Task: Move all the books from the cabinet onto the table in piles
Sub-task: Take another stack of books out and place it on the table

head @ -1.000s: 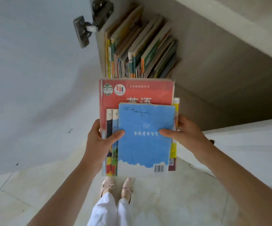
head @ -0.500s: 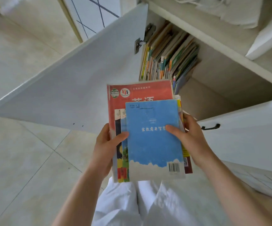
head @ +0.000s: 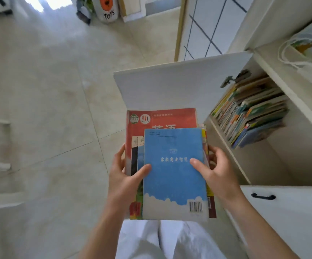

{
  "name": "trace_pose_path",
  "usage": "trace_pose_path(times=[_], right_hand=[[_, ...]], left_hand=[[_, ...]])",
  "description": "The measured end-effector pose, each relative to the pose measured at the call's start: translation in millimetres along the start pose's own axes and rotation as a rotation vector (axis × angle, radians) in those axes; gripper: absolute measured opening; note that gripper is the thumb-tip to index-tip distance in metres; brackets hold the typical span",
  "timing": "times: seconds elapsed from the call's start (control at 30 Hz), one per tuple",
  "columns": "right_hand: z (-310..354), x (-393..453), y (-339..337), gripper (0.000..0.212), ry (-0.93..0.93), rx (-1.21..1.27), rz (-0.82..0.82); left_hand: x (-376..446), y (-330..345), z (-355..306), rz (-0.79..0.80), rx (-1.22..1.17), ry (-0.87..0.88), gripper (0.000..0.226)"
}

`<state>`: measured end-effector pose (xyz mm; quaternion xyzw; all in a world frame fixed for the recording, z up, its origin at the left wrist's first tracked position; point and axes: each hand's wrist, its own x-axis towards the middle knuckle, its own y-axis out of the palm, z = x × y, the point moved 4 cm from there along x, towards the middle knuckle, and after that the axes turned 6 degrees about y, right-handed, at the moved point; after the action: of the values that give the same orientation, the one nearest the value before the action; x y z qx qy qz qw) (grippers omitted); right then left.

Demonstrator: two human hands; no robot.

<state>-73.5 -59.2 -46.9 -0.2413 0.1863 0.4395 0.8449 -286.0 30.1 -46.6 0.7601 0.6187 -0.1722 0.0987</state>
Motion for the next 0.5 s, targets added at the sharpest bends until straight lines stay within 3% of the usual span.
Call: trace_pose_path(times=[0.27, 0.5], right_hand=[[26, -43, 95, 0.035, -0.077, -0.145, 0.388], [33, -122, 227, 0.042, -0.152, -0.355, 0.738]], left_hand=[[-70, -105, 18, -0.363, -0.121, 0.008, 0.073], [-149, -231, 52, -0.692, -0.227, 0.005, 0.057]])
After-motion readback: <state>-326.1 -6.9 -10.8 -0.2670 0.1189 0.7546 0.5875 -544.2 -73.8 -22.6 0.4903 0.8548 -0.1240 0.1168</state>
